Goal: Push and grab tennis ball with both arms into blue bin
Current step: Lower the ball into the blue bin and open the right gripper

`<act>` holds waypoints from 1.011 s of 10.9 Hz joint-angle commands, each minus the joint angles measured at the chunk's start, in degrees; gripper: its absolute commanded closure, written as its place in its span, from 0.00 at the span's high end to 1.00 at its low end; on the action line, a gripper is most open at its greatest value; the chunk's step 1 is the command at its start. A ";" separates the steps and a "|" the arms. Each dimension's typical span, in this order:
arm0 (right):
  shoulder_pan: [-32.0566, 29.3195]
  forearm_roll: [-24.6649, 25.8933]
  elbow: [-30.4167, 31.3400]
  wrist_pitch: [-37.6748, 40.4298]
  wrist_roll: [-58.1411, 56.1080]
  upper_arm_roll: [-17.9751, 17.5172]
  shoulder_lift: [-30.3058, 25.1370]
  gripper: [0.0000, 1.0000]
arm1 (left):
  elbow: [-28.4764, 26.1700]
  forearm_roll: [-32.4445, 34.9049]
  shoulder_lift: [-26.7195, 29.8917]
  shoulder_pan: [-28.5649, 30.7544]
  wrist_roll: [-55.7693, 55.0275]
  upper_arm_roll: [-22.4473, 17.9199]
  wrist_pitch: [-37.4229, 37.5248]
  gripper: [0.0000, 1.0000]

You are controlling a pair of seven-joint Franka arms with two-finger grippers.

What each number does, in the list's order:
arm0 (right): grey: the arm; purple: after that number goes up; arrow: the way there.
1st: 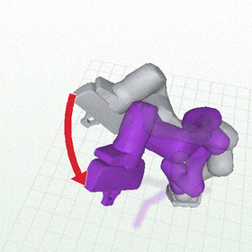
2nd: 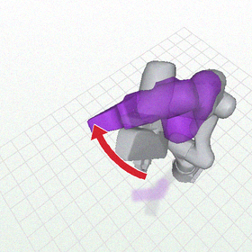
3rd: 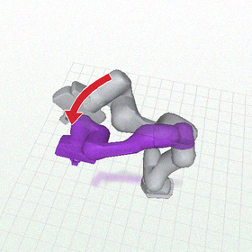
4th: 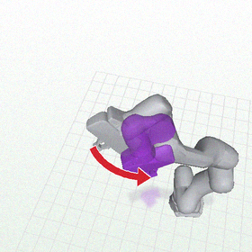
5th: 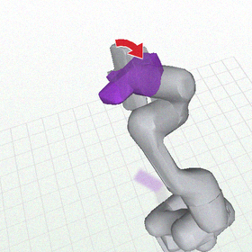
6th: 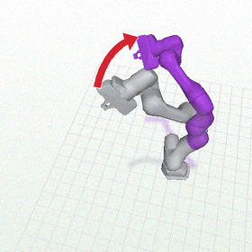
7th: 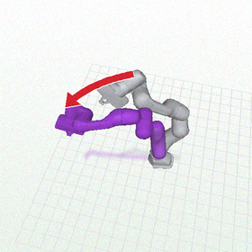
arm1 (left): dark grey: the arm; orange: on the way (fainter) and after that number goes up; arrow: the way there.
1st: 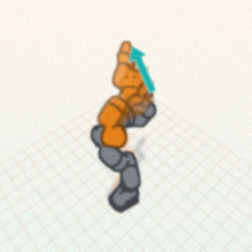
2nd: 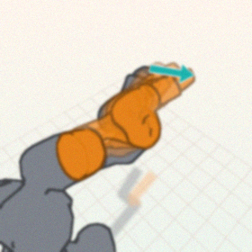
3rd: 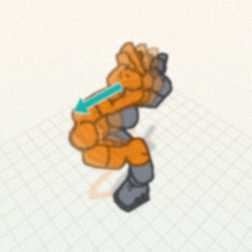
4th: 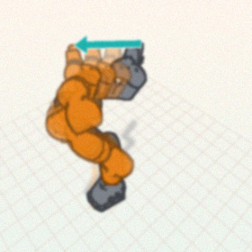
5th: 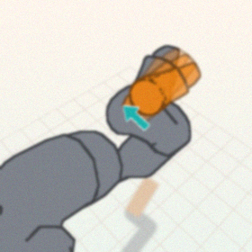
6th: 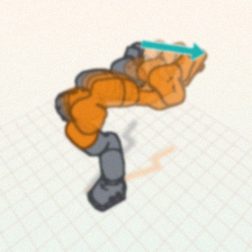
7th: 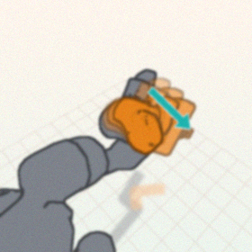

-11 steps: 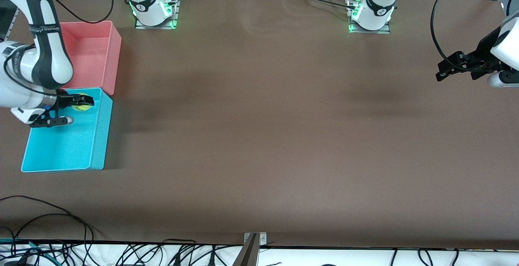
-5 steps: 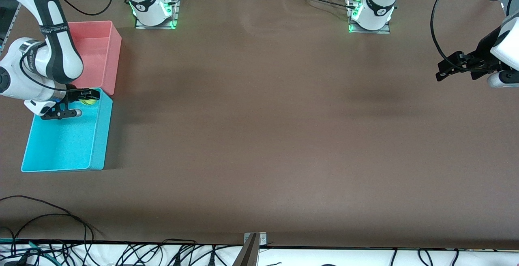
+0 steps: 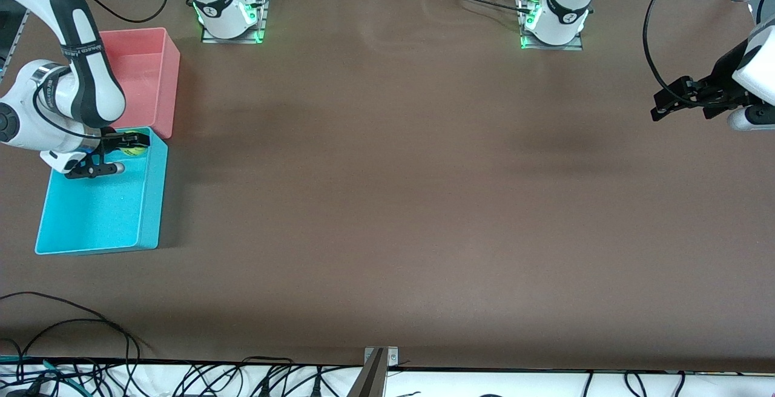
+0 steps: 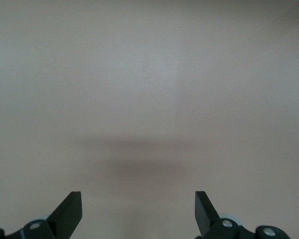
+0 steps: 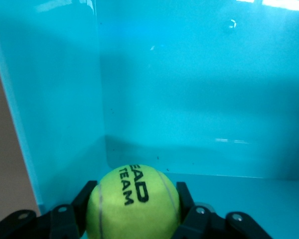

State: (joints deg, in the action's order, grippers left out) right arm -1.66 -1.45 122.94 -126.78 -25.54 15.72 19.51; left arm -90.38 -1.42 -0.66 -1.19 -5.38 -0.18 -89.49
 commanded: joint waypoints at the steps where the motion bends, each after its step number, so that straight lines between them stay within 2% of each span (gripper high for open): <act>1: -0.54 -0.22 -0.32 -0.22 -1.88 0.01 -0.52 0.95 | 1.70 0.37 -0.74 0.58 1.25 0.18 1.51 1.00; 6: -0.80 -0.22 -5.58 3.27 -3.29 0.01 -1.05 1.00 | 1.70 0.37 -0.83 0.49 1.25 0.18 1.51 1.00; 9: -0.37 -0.13 -16.63 12.58 -3.11 -0.34 -1.05 1.00 | 1.70 0.37 -0.83 0.40 1.16 0.18 1.51 1.00; 11: 1.47 -0.22 -23.51 14.45 -1.88 -0.77 -1.14 1.00 | 1.70 0.37 -0.92 0.49 1.25 0.18 1.51 1.00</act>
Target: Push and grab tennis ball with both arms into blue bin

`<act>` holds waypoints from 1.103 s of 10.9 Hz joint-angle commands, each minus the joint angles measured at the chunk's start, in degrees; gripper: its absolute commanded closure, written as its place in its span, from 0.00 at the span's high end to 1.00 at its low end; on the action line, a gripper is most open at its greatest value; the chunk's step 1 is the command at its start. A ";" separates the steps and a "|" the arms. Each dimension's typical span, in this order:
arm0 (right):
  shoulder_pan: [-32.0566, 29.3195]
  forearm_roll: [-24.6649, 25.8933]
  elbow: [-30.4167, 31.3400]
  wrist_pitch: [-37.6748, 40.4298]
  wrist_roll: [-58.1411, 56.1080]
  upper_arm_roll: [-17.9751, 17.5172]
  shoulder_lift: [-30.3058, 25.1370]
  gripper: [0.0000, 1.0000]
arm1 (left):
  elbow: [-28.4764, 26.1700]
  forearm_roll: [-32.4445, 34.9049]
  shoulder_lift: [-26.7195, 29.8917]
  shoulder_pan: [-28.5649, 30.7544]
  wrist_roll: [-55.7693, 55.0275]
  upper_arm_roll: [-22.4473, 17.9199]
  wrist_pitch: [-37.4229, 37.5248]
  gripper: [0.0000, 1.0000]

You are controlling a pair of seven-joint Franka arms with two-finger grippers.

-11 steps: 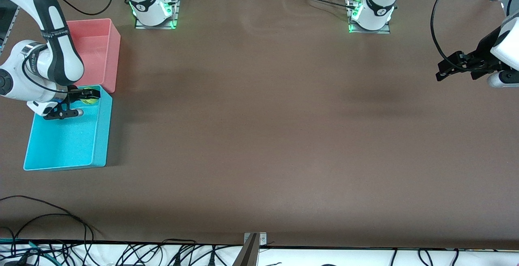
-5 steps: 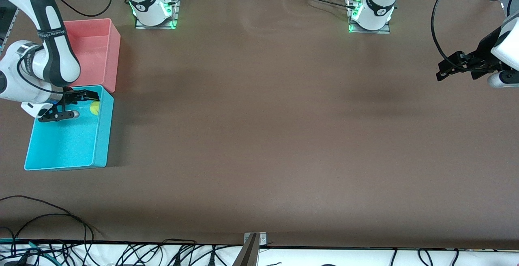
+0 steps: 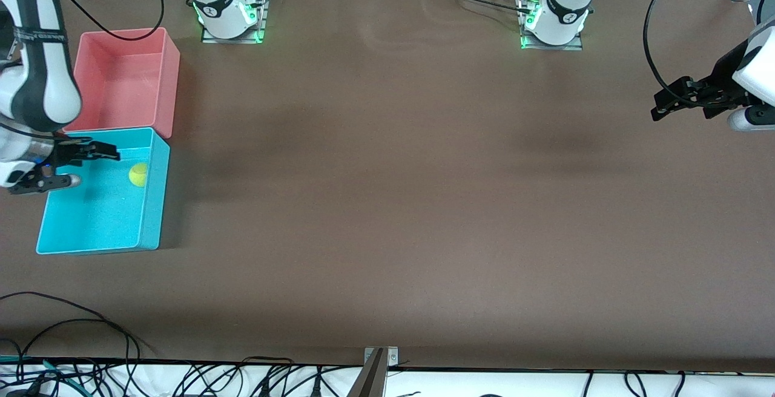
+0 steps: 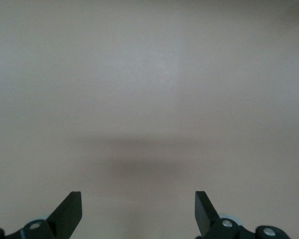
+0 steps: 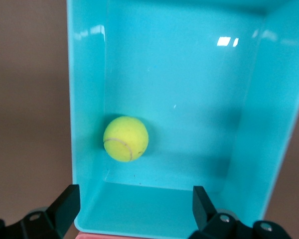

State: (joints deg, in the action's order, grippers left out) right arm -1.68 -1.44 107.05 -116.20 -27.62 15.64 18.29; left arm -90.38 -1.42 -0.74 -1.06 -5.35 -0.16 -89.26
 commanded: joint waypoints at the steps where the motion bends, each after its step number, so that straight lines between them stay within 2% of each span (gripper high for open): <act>1: 2.98 -0.14 -9.99 4.13 2.20 -0.70 0.08 1.00 | 1.70 0.37 -0.84 0.36 1.22 0.16 1.20 1.00; 3: 5.71 0.12 -15.09 8.41 9.74 -0.70 0.08 1.00 | 1.70 0.37 -1.02 0.36 1.22 0.16 1.28 1.00; 6: 7.66 0.30 -24.06 21.85 16.97 -0.79 0.08 1.00 | 1.70 0.37 -1.10 0.36 1.22 0.16 1.20 1.00; 9: 8.27 1.44 -26.87 23.29 17.07 -0.70 -1.68 1.00 | 1.70 0.37 -1.10 0.36 1.22 0.16 1.19 1.00; 12: 8.27 1.44 -28.12 32.14 16.28 -0.52 -2.65 1.00 | 1.70 0.37 -1.10 0.36 1.22 0.16 1.28 1.00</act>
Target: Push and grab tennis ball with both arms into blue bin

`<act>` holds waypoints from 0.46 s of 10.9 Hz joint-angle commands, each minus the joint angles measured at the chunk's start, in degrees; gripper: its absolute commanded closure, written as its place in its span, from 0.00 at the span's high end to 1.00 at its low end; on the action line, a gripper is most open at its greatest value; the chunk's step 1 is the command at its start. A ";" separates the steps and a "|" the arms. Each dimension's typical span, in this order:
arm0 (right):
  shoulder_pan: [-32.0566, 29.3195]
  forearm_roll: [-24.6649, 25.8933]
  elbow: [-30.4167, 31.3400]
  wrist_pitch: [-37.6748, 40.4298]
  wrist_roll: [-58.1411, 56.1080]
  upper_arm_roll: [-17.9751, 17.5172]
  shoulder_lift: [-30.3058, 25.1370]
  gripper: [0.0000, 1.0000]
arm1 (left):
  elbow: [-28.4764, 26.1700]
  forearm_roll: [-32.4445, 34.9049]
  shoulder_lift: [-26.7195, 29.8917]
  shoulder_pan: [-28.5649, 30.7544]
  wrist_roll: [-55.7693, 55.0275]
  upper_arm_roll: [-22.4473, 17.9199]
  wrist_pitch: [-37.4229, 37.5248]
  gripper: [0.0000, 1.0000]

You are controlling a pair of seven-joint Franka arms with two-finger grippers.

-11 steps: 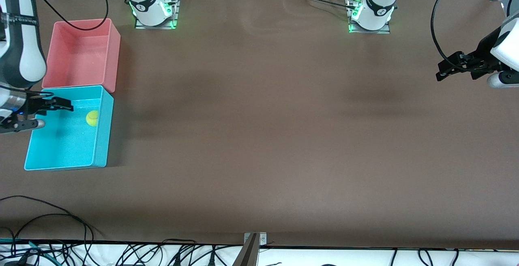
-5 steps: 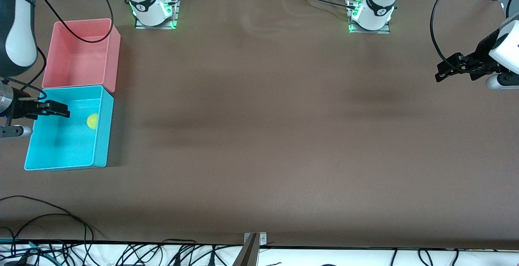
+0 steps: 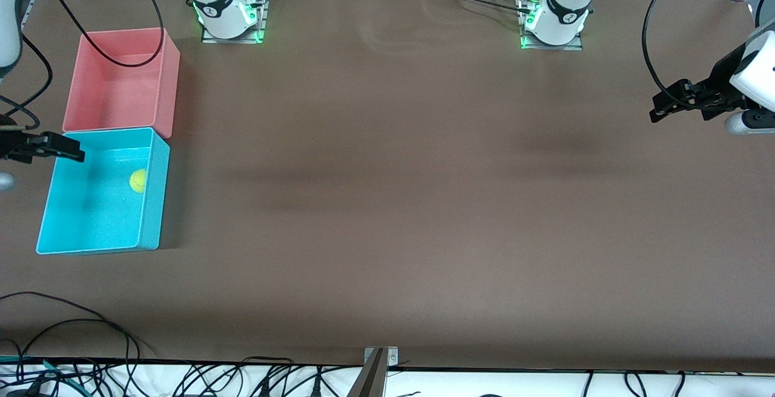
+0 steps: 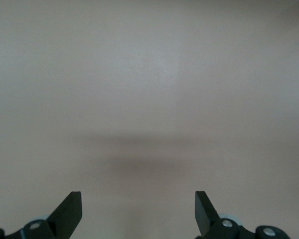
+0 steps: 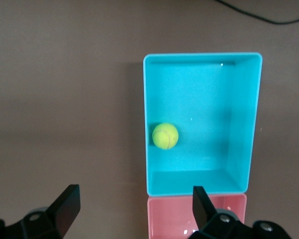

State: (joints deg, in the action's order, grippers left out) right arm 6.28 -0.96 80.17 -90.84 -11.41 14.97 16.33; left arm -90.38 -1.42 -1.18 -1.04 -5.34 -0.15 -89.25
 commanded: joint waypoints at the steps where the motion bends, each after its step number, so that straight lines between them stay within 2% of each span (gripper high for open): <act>1: 0.31 1.05 -3.68 8.55 0.25 -0.11 -0.86 1.00 | 1.70 0.37 -0.66 0.33 1.30 0.15 1.18 1.00; 4: 0.58 0.44 -5.46 9.27 0.87 -0.46 -0.78 1.00 | 1.70 0.37 -0.66 0.33 1.30 0.15 1.18 1.00; 5: 0.58 0.61 -5.29 9.10 1.56 -2.38 -1.21 1.00 | 1.78 0.37 -0.66 0.33 1.30 0.15 1.18 1.00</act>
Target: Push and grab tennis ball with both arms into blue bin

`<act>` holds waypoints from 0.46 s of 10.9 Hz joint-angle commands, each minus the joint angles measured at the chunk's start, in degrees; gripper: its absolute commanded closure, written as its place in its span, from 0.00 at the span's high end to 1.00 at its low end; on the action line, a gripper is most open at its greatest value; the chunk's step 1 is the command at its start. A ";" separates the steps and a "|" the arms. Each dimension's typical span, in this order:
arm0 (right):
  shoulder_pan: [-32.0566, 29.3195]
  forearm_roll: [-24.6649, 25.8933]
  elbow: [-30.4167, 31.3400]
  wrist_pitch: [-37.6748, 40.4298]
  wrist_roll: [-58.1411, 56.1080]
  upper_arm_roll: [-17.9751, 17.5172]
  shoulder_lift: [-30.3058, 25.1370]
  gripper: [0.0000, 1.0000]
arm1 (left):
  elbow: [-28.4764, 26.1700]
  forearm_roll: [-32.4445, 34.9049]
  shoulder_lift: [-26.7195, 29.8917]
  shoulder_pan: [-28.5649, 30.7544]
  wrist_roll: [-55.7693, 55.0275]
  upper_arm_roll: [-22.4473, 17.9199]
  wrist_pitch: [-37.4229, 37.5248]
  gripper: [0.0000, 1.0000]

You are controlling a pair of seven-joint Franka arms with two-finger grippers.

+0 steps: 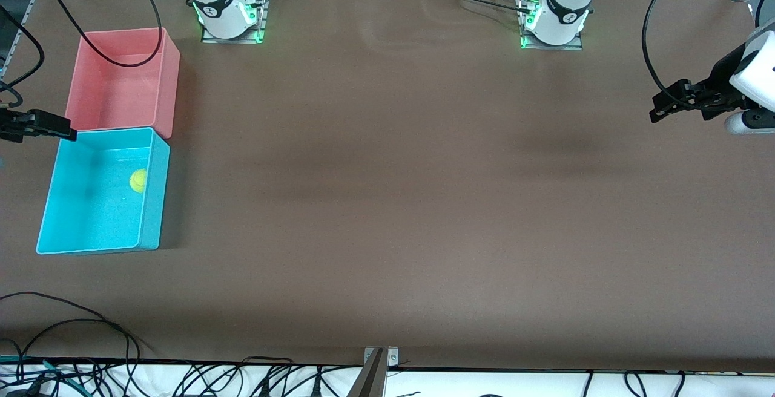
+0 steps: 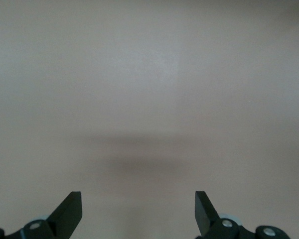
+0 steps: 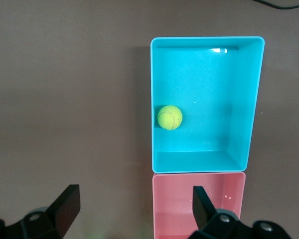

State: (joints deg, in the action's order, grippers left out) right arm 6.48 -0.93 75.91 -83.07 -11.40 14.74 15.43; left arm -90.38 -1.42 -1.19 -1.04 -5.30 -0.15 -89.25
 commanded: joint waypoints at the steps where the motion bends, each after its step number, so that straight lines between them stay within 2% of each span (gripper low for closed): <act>1: -0.41 0.84 0.02 0.81 4.60 -4.18 -1.62 1.00 | 1.70 0.37 -0.65 0.33 1.35 0.15 1.18 1.00; 3: -5.75 1.19 9.64 -6.09 8.84 -10.58 -7.66 1.00 | 1.70 0.37 -0.65 0.33 1.35 0.15 1.18 1.00; 4: -6.74 1.28 13.35 -9.79 8.76 -12.27 -9.61 1.00 | 1.70 0.37 -0.65 0.33 1.35 0.15 1.18 1.00; 5: -6.92 1.28 16.17 -10.96 8.94 -12.28 -11.63 1.00 | 1.70 0.37 -0.65 0.33 1.35 0.15 1.18 1.00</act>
State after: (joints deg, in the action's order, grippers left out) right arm 2.17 -0.57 81.59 -88.85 -3.82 5.43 11.32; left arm -90.38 -1.42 -1.20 -1.03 -5.25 -0.14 -89.25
